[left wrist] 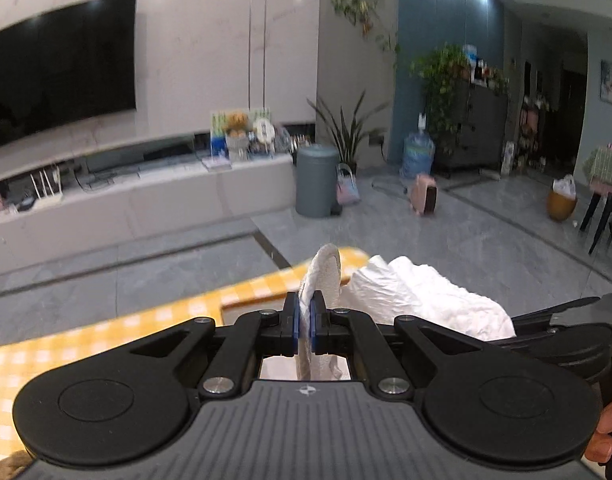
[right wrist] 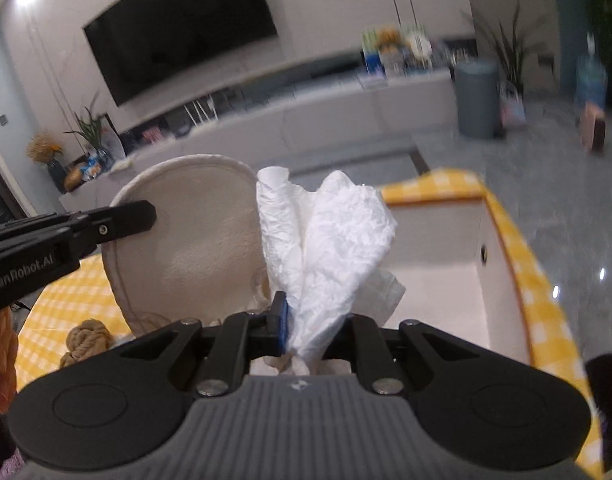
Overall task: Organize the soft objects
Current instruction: 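Lower the white pad and tissue into the orange box and open both tools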
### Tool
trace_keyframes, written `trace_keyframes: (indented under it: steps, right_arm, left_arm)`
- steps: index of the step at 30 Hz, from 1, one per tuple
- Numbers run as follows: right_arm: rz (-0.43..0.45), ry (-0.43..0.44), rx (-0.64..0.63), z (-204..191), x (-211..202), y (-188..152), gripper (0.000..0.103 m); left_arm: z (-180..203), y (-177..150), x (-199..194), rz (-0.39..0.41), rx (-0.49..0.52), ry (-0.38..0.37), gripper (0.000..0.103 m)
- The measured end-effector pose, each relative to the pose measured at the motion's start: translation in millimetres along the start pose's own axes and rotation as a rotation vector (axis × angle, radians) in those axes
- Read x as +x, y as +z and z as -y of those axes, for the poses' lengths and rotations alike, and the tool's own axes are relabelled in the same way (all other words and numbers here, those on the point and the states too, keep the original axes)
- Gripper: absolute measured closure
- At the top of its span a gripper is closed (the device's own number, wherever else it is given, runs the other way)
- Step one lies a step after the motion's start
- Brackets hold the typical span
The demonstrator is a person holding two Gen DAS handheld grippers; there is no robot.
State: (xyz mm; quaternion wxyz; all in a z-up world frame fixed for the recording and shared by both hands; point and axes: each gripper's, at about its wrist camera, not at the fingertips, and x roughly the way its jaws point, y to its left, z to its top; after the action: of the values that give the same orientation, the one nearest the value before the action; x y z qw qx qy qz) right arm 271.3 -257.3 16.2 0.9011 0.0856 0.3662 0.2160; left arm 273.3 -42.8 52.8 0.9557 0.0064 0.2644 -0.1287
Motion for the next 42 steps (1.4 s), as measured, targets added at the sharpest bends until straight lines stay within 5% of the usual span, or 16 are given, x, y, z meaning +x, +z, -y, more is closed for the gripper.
trace_keyframes:
  steps: [13,19,22,26,30,42]
  right_arm:
    - [-0.329,0.003,0.012,15.7,121.4,-4.0,0.091]
    - [-0.404,-0.040,-0.050,6.1,138.3,-2.9,0.079]
    - [-0.407,-0.063,-0.045,7.6,141.2,-1.1,0.074]
    - [-0.386,-0.102,-0.057,3.0,131.8,3.6,0.054]
    - [-0.357,-0.157,-0.082,-2.6,115.3,7.7,0.034]
    - [-0.261,-0.206,-0.131,-39.2,50.9,4.8,0.031]
  left_arm:
    - [-14.4,-35.8,52.9,-0.185,0.006,-0.025,0.098]
    - [-20.6,-43.9,55.8,-0.252,0.004,-0.031,0.093]
    - [-25.0,-44.6,52.4,-0.263,0.004,-0.013,0.087]
    - [-27.1,-41.5,41.7,-0.249,0.014,0.005,0.060]
    - [-31.7,-33.7,21.3,-0.212,-0.006,0.012,0.046]
    - [-35.4,-19.7,-41.8,-0.122,-0.013,0.022,0.039]
